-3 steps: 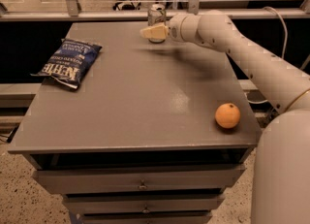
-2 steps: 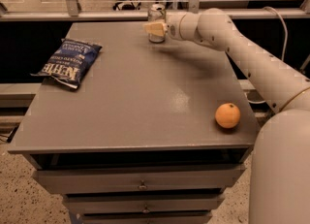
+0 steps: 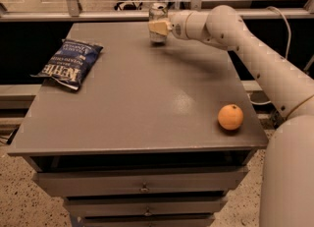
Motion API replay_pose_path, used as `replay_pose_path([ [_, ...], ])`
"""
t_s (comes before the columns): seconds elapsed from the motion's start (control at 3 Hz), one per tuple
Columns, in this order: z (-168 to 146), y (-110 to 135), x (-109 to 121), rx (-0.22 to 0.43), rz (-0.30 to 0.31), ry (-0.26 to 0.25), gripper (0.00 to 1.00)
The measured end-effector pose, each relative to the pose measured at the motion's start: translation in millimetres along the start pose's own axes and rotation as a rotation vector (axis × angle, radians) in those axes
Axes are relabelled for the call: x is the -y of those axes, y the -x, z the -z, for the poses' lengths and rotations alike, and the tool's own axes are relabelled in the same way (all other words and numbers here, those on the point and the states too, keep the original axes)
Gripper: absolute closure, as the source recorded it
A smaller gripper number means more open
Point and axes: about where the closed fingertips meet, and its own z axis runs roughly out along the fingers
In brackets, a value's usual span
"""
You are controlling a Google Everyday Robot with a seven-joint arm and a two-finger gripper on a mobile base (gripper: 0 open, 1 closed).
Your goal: Knock 7up can over
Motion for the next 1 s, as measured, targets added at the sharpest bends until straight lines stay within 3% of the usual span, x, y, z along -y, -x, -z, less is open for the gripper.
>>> replay_pose_path([
  [0.33,24,14,-8,0.008,0.044,0.058,1.00],
  [0.67,61,21,-22,-0.040,0.165,0.151,1.00],
  [1.0,94,15,-35,-0.140,0.299,0.239,1.00],
])
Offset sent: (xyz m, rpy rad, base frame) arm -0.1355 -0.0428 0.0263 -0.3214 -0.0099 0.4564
